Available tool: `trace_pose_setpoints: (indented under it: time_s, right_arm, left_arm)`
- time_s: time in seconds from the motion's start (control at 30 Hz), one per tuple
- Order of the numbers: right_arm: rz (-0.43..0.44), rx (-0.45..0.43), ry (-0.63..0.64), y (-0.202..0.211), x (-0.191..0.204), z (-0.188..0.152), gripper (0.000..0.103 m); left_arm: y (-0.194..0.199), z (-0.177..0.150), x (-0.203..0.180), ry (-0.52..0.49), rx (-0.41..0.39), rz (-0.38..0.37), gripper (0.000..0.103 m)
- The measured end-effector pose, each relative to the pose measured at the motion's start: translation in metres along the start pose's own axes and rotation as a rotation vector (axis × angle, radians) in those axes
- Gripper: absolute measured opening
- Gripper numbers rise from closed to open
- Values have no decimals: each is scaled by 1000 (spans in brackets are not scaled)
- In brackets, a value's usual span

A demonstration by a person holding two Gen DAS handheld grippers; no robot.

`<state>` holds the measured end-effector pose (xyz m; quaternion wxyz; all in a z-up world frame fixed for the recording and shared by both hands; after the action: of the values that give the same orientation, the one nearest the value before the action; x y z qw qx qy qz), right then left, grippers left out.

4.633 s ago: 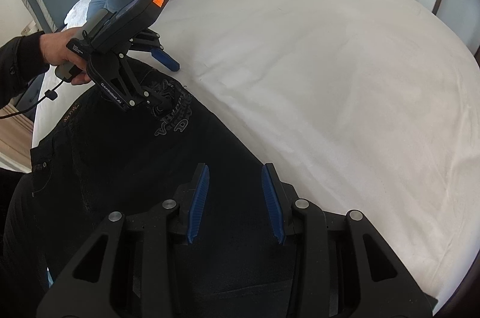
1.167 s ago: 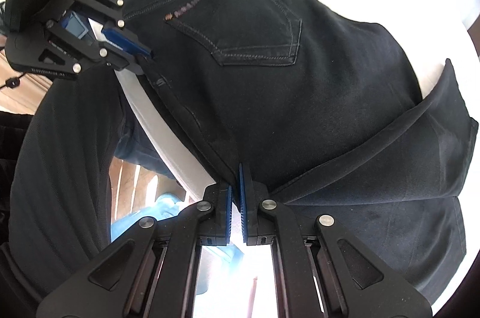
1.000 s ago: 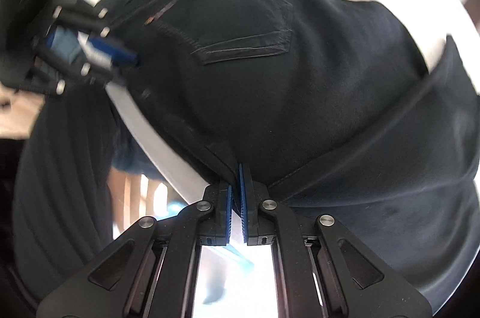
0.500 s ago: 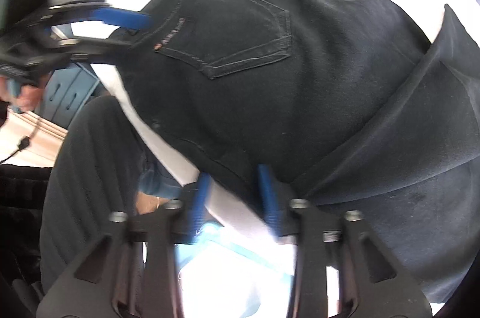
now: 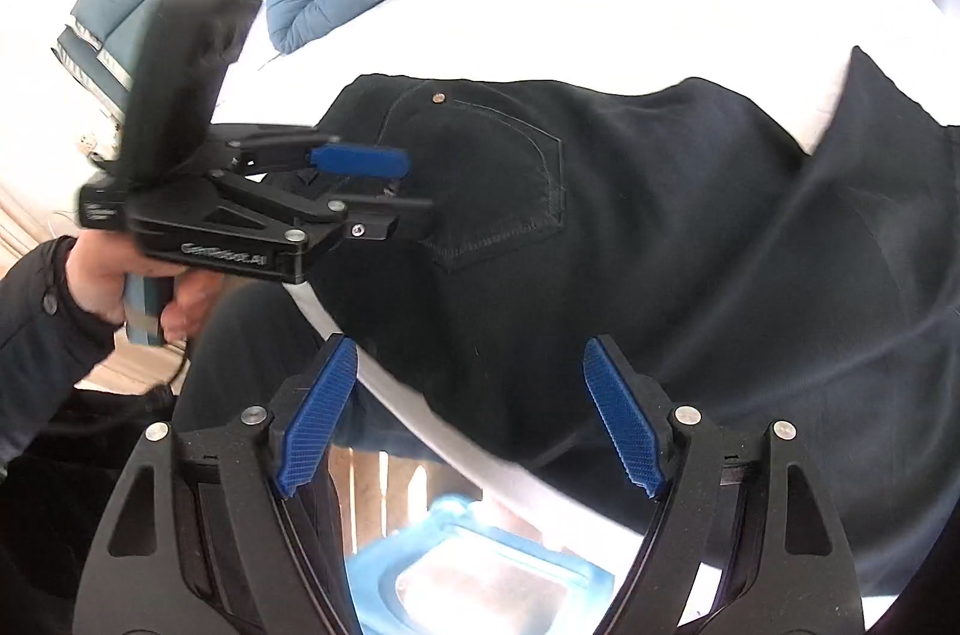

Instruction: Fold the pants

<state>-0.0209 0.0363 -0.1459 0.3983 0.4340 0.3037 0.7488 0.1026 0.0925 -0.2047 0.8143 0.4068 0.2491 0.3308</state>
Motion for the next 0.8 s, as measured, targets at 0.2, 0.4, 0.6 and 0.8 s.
trace_pose_setpoints:
  time_s: [0.2, 0.4, 0.6, 0.8]
  right_arm:
    - [-17, 115, -101, -37, -29, -20, 78]
    - [58, -134, -272, 69, -73, 43, 78]
    - [-199, -223, -446, 108, -199, 153, 78]
    - [-416, -141, -570, 54, -283, 221, 78]
  left_arm:
    - [-45, -17, 13, 37, 118, 23, 67]
    - [-13, 18, 10, 66, -22, -4, 72]
    - [-46, 50, 16, 152, -51, -20, 85]
    - [-73, 40, 21, 246, -41, -7, 86]
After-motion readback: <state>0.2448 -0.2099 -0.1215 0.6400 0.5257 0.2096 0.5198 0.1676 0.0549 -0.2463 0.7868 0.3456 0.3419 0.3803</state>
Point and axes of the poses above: each gripper's, at about its wrist camera, not at the fingertips, and y roughly against the way its jaws point, x to its left, z to its top, the point moved 10 cm from there along -y, roughly the way its jaws point, and after that the axes turned 9 degrees about -y, right-handed, at the moved point
